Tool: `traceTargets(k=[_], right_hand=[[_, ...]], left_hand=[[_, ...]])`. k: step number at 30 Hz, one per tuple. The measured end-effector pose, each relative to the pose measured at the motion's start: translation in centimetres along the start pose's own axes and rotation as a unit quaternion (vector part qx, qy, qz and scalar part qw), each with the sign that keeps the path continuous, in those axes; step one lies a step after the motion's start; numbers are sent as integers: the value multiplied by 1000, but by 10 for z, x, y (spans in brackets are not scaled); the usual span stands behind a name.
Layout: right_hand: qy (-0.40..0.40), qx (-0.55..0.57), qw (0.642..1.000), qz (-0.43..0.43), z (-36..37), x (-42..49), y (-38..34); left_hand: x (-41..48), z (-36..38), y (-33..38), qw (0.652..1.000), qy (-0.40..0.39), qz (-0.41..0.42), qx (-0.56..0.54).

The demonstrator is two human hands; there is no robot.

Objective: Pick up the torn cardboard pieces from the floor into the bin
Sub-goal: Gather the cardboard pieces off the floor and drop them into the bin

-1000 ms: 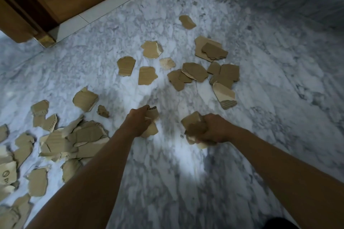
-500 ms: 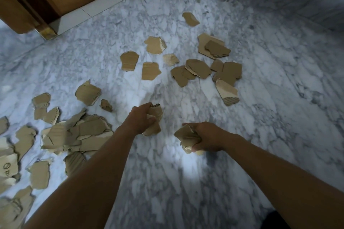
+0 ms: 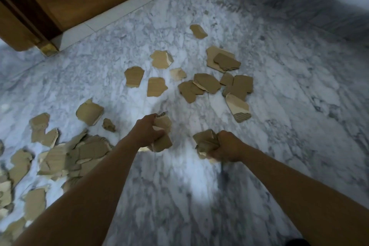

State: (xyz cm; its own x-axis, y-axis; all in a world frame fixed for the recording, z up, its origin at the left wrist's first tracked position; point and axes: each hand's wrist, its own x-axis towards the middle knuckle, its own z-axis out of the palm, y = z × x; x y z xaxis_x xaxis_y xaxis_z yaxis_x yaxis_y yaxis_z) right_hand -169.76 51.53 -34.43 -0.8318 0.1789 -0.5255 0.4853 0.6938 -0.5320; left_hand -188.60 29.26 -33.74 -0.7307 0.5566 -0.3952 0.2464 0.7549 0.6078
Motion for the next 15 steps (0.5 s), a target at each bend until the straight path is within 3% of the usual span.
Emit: traceTargets(k=[8, 15], right_hand=[[142, 132, 977, 93, -120, 19, 54], [141, 183, 968, 100, -162, 13, 84]], left_hand=[[46, -6, 94, 998, 13, 43, -38], [76, -5, 162, 999, 23, 43, -23]])
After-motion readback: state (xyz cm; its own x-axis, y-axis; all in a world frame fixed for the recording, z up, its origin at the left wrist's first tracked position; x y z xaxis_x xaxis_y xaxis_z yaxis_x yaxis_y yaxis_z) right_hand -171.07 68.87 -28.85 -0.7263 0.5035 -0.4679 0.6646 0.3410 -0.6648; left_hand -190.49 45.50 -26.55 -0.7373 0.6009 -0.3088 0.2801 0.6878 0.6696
